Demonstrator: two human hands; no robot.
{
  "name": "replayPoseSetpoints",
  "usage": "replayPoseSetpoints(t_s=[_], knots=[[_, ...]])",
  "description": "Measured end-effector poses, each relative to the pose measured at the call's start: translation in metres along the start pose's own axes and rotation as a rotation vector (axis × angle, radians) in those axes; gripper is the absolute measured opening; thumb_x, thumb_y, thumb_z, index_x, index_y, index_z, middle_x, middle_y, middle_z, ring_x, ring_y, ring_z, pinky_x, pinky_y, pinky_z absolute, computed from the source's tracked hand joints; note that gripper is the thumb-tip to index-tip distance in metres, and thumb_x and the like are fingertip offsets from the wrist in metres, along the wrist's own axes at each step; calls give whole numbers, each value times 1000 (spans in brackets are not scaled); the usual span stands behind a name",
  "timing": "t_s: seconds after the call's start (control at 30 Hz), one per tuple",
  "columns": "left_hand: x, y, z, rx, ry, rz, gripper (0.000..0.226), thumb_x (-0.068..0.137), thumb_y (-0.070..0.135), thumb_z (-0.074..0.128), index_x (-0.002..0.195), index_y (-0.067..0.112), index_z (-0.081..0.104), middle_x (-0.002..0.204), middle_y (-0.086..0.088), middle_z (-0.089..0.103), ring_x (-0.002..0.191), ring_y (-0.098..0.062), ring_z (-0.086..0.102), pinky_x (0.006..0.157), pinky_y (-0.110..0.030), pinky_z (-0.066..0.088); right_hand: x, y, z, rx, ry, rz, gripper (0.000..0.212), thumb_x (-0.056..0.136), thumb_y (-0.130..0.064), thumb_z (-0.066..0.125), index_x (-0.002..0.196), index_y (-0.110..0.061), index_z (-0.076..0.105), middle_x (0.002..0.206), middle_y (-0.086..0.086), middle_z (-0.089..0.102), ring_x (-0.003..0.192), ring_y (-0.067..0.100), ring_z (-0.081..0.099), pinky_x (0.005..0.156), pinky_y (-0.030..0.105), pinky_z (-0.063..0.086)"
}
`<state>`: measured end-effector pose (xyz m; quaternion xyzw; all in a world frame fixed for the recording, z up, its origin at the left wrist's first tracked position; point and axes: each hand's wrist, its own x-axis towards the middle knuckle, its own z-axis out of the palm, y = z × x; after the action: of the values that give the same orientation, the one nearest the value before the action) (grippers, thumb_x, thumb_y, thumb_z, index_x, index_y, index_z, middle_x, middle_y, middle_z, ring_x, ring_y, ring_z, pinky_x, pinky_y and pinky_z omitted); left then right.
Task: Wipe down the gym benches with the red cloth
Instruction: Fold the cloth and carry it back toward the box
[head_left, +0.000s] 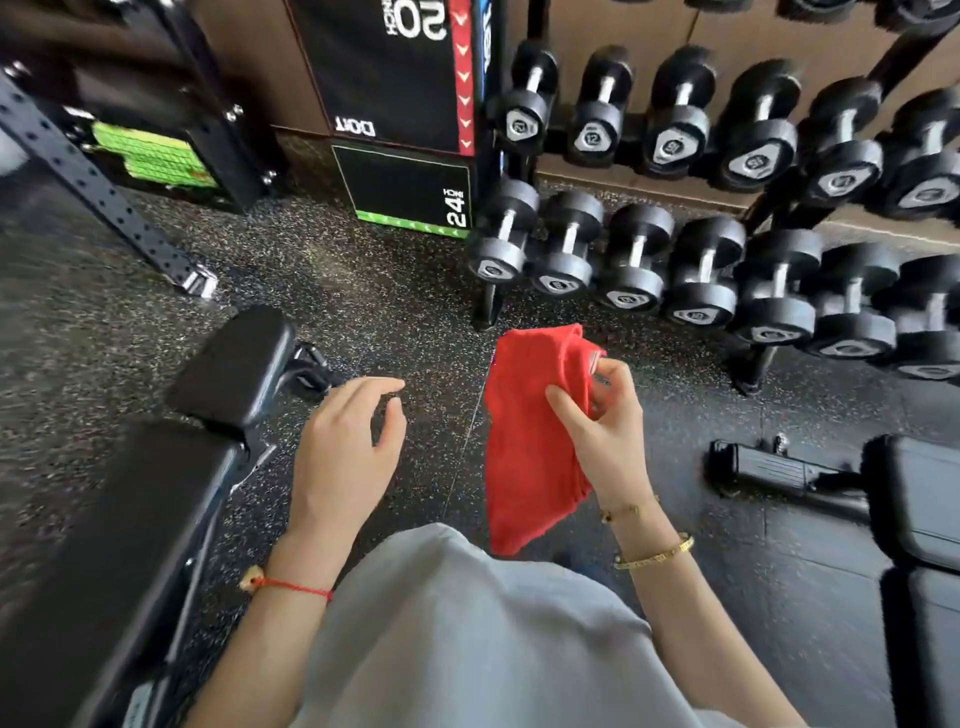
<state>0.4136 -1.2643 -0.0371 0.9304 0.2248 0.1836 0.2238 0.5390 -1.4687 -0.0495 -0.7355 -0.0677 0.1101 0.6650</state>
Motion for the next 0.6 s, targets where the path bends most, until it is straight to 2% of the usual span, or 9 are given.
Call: replayPoseSetpoints(t_s=[0.13, 0.33, 0.5, 0.6], knots=[[19, -51, -21, 16, 55, -59, 21, 93, 17, 59, 111, 21, 67, 110, 5, 69, 99, -14, 62, 86, -25, 46, 19, -6, 61, -9, -63, 11, 27, 85, -10, 70, 102, -9, 48, 95, 18, 67, 88, 32, 65, 82, 61, 52], [63, -109, -31, 32, 98, -153, 21, 93, 20, 57, 111, 22, 66, 107, 6, 69, 100, -7, 55, 85, -18, 41, 73, -10, 134, -40, -147, 19, 30, 82, -14, 71, 101, -9, 48, 96, 22, 66, 94, 42, 62, 83, 64, 49], [135, -153, -33, 45, 127, -202, 21, 91, 16, 58, 110, 18, 67, 108, 3, 69, 100, -14, 58, 90, -28, 43, 147, -14, 202, -33, -212, 20, 31, 81, -18, 71, 101, -12, 49, 97, 20, 68, 94, 40, 65, 84, 63, 50], [197, -180, -36, 59, 133, -222, 22, 93, 18, 56, 111, 17, 67, 110, 3, 68, 102, -18, 61, 90, -34, 47, 205, -22, 248, -17, -236, 24, 32, 78, -22, 71, 101, -14, 50, 94, 19, 69, 87, 33, 66, 82, 65, 49]])
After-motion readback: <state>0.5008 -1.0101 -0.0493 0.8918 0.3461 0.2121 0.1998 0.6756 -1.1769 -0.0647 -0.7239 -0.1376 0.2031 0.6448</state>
